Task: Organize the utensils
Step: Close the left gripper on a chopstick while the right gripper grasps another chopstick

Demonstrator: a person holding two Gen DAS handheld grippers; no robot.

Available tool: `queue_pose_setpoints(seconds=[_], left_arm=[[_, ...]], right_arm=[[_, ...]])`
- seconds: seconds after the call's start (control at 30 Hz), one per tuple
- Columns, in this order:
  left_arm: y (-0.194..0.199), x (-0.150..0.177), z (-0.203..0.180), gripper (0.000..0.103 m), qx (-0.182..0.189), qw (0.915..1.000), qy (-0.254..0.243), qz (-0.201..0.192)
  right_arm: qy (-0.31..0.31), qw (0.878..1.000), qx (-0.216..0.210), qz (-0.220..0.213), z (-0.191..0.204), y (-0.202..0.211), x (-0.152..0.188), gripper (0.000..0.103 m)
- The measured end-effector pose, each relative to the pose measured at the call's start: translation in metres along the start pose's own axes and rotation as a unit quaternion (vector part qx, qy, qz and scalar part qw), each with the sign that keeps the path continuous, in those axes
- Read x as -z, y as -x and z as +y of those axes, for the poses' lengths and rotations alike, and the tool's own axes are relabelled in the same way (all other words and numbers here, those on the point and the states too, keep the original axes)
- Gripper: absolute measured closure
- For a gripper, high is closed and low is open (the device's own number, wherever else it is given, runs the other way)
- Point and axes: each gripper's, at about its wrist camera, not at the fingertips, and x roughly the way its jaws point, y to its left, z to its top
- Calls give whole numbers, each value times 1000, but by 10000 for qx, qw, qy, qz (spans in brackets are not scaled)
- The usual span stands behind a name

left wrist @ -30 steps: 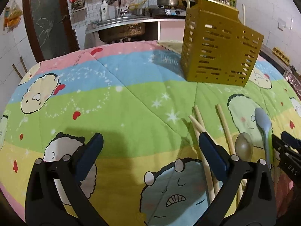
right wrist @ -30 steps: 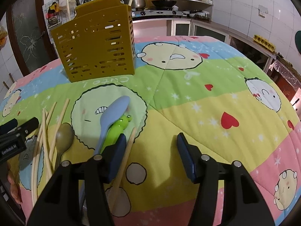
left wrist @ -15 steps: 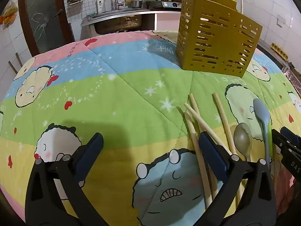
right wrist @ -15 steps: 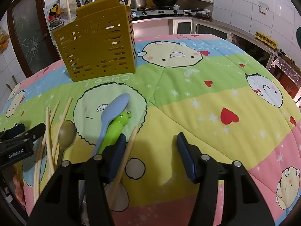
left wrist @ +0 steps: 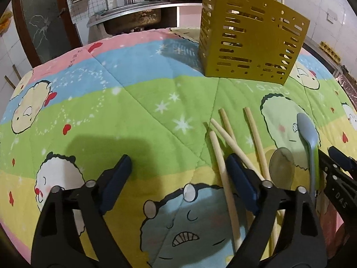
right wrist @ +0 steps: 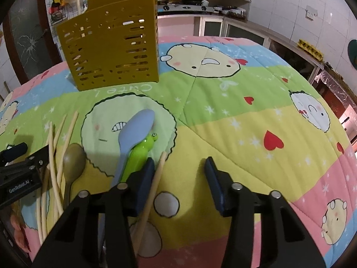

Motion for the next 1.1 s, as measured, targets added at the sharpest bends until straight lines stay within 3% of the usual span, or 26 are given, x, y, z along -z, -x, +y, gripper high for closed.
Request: queue_pose_setpoints(seconds=[0.27,0.43,0.57,0.77,0.97,1.1], left_arm=[[-6,-17,-8,45,22,9998,42,212],[-5,-13,-12,56,33,10000,60,-14],[-1,-8,-17,74,33,9998,-74,-195],[-4,-13,-17,86,194,9996,-22,-186],[-4,-13,-14,97,311,9991,71,-270],[-2,-13,-14,97,285,9990,50,-352]], right_arm=[[-110,9998,26,133,6,-8,-12,79],[-309,9995,-110,-42,2,-8,-7,82],[-423,9988,-242,-99,1,-8,-8,90],[-508,9980,-363,-90,-2,-15,-14,98],[-607,9970,-463,-150,-6,-15,-15,98],[-734,9954,-576,-200,-12,-14,-15,98]])
